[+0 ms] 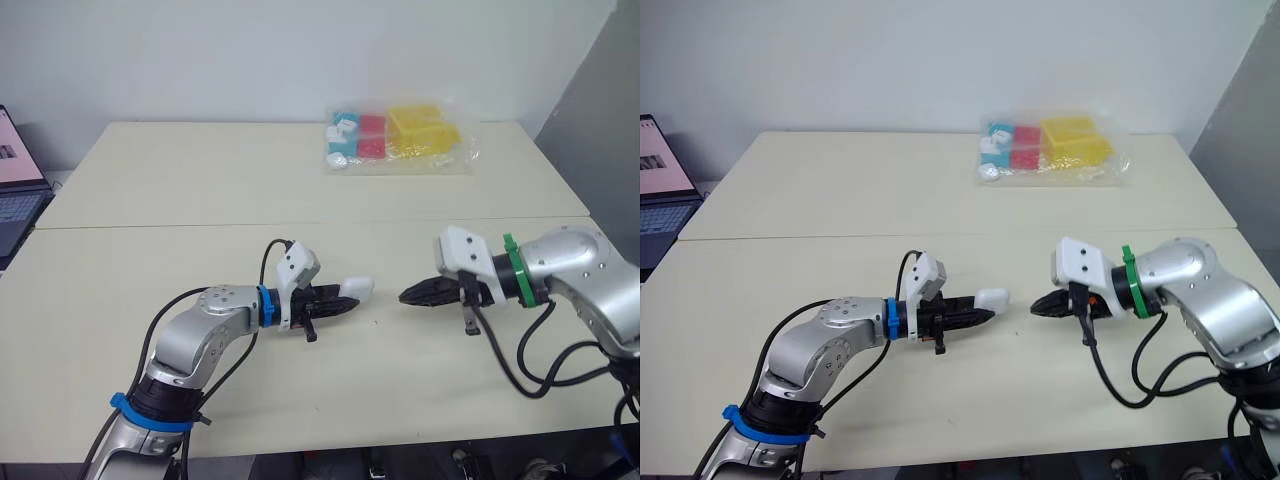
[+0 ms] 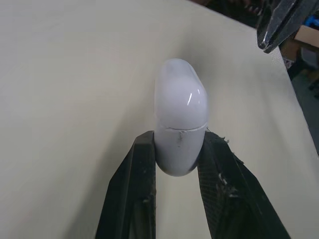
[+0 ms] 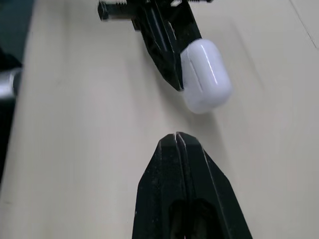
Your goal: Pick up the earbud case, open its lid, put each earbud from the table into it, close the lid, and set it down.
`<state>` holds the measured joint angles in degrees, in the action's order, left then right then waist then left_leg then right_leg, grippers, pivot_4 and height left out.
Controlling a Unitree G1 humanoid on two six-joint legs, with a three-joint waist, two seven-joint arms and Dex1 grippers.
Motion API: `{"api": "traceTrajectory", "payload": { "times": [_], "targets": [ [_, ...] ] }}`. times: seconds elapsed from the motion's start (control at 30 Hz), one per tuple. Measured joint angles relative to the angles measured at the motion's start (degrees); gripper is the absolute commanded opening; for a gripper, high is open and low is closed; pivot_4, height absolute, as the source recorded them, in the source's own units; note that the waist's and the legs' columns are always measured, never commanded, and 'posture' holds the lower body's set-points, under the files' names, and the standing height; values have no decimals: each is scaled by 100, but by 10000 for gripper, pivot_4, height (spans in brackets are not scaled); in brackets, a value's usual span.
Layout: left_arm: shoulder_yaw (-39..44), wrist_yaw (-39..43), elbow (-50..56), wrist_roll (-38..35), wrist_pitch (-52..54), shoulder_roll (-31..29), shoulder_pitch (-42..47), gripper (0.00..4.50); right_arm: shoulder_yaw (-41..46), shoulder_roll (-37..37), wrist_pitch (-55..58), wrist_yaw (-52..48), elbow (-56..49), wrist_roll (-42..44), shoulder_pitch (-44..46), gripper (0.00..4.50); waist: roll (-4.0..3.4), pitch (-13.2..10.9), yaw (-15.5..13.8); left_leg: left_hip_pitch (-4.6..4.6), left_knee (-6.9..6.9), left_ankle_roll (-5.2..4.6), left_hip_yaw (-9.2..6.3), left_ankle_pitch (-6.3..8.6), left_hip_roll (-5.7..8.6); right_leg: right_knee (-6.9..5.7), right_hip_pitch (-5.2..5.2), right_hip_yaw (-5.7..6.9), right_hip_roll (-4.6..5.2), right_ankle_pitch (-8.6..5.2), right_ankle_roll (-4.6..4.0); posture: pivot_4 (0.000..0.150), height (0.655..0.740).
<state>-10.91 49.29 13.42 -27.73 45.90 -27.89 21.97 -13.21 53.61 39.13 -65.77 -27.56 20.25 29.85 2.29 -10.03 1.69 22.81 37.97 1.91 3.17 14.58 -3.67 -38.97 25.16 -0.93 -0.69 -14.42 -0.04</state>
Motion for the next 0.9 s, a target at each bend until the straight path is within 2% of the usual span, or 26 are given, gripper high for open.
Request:
{"api": "traceTrajectory", "payload": {
  "times": [0.2, 0.33, 0.37, 0.57, 0.67, 0.7, 0.73, 0.8, 0.9],
  "targets": [
    [158, -314, -650, -562, 1520, 374, 292, 7849, 77, -252, -415, 564, -392, -278, -662, 0, 0, 0, 7, -2, 0, 0, -7, 0, 0, -4, -3, 6, -7, 0, -1, 1500, 7400],
    [274, -413, -1191, -619, 1904, 454, 634, 7849, 138, -346, -544, 740, -470, -325, -812, 0, 1, 0, 0, -3, 3, 1, -9, -1, 3, -2, -7, 5, -5, 0, -1, 1500, 7400],
    [279, -367, -1231, -620, 1932, 412, 674, 15004, 138, -366, -622, 751, -495, -325, -867, 0, 0, 0, 2, -4, 2, 1, -10, 0, 3, -2, -7, 3, -5, 0, -1, 1500, 7400],
    [103, 164, -999, -584, 1652, -288, 552, 31786, 222, -344, -982, 711, -504, -327, -1066, 0, 0, 0, 12, -8, -3, 1, -10, 0, 0, -1, -6, 2, -6, -1, -2, 1500, 7400],
    [-77, 502, -594, -405, 1002, -859, 204, 40605, 285, -283, -1010, 640, -534, -276, -1108, 0, 0, 0, 40, -16, -5, 1, -8, 0, -3, -3, -6, -8, -6, 0, -3, 1500, 7400],
    [-99, 652, -408, -299, 674, -1162, 4, 43800, 345, -218, -969, 589, -550, -189, -1112, 1711, 0, 0, 61, -24, -11, 1, -8, 0, -5, -3, -8, -12, -6, -1, -4, 1500, 7400],
    [-65, 775, -273, -194, 349, -1452, -211, 45000, 438, -175, -924, 571, -551, -101, -1112, 3947, 0, 0, 66, -34, -14, 1, -10, 0, -6, -4, -15, -11, -6, -3, -8, 1500, 7400],
    [81, 877, -172, -8, -145, -1762, -532, 45000, 564, -158, -860, 565, -542, -46, -1101, 9192, 0, 0, 58, -42, -14, 0, -9, 0, -7, -7, -21, -3, -5, -5, -14, 1500, 7400],
    [641, 970, -100, 16, -693, -1965, -1111, 45000, 689, -46, -786, 421, -506, 152, -1003, 19744, -1, -1, 41, -40, -11, 1, -8, 0, -11, -8, -18, -2, -3, -3, -19, 1500, 7400]
  ]
}}
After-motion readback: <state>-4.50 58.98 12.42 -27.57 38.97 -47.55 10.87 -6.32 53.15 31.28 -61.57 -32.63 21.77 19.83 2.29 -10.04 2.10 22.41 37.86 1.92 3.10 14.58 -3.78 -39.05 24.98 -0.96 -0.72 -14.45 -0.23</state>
